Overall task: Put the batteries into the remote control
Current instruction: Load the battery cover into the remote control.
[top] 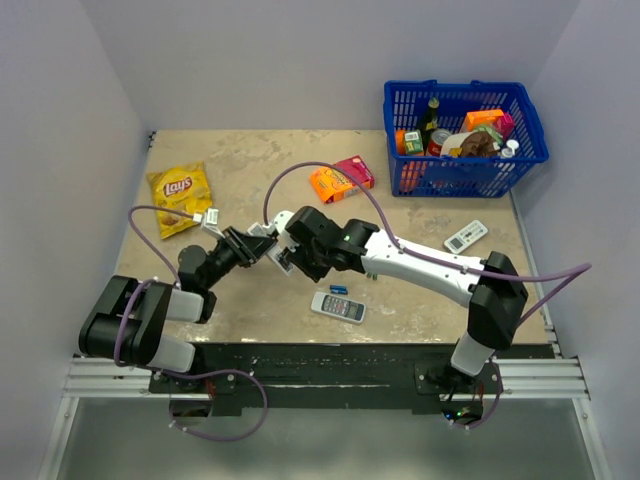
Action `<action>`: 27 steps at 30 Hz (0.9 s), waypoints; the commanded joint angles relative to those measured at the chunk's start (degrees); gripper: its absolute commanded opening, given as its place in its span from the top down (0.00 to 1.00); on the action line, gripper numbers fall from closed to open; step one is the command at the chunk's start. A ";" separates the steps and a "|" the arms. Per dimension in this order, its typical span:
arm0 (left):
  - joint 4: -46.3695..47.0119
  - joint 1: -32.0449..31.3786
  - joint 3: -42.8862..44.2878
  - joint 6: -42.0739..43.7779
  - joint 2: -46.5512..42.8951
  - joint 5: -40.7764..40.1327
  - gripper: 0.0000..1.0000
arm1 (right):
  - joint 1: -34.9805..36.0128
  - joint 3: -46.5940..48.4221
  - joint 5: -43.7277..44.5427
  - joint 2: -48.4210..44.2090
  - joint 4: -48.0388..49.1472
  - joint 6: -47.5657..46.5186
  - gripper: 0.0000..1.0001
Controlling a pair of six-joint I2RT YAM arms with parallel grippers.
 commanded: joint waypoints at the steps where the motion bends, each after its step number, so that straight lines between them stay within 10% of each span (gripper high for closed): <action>1: 14.60 -0.31 -0.92 0.99 -0.03 1.07 0.98 | 1.02 4.76 -0.18 -0.25 -2.36 -0.34 1.00; 27: 32.89 -0.39 -3.38 -1.91 2.43 3.18 0.99 | 2.43 10.04 -6.15 7.22 -5.36 -0.87 1.00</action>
